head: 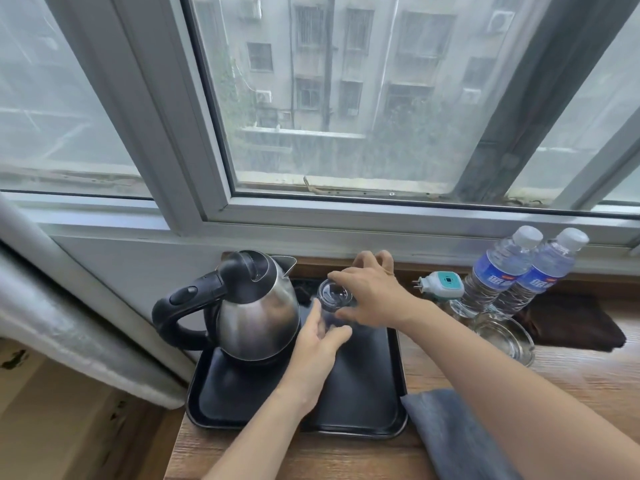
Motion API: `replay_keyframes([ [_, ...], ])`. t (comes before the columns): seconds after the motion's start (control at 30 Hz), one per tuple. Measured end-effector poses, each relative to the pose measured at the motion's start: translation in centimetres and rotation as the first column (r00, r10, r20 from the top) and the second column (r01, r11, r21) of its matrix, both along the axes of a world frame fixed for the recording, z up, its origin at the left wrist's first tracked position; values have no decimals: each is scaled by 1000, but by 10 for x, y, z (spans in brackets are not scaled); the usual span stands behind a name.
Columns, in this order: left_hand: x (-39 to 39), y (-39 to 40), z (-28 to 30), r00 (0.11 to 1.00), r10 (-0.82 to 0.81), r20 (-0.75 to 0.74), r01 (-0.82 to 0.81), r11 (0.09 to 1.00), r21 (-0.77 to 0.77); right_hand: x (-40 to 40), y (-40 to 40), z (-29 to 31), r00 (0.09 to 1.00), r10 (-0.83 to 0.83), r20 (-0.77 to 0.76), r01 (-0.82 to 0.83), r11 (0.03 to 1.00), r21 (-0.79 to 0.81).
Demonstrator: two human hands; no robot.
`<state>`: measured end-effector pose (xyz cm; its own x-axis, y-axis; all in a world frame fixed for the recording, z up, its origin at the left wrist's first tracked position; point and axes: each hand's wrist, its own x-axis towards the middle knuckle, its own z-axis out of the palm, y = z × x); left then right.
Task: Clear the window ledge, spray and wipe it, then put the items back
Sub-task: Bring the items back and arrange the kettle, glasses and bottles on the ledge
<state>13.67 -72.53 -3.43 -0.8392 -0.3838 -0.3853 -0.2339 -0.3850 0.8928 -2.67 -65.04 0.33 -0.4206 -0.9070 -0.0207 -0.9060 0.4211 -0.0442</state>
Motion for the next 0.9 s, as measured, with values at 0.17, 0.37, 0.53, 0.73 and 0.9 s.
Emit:
replay_keyframes([
  [0.17,-14,-4,2,1000,-6,-17,6,1000,27,-6,-6,-1,999,-28,-25,28,1000,6],
  [0.37,-17,1,9,999,21,-33,-20,999,43,-8,-8,-3,999,-47,-23,48,999,4],
  [0.53,-11,3,13,999,26,-18,-26,999,19,-3,-4,1,997,-69,-32,69,998,1],
  [0.73,15,4,19,1000,-10,5,11,995,-101,10,47,18,985,-171,16,169,953,-253],
  [0.9,54,1,20,993,-116,18,117,957,-264,57,94,8,981,-171,86,190,932,-309],
])
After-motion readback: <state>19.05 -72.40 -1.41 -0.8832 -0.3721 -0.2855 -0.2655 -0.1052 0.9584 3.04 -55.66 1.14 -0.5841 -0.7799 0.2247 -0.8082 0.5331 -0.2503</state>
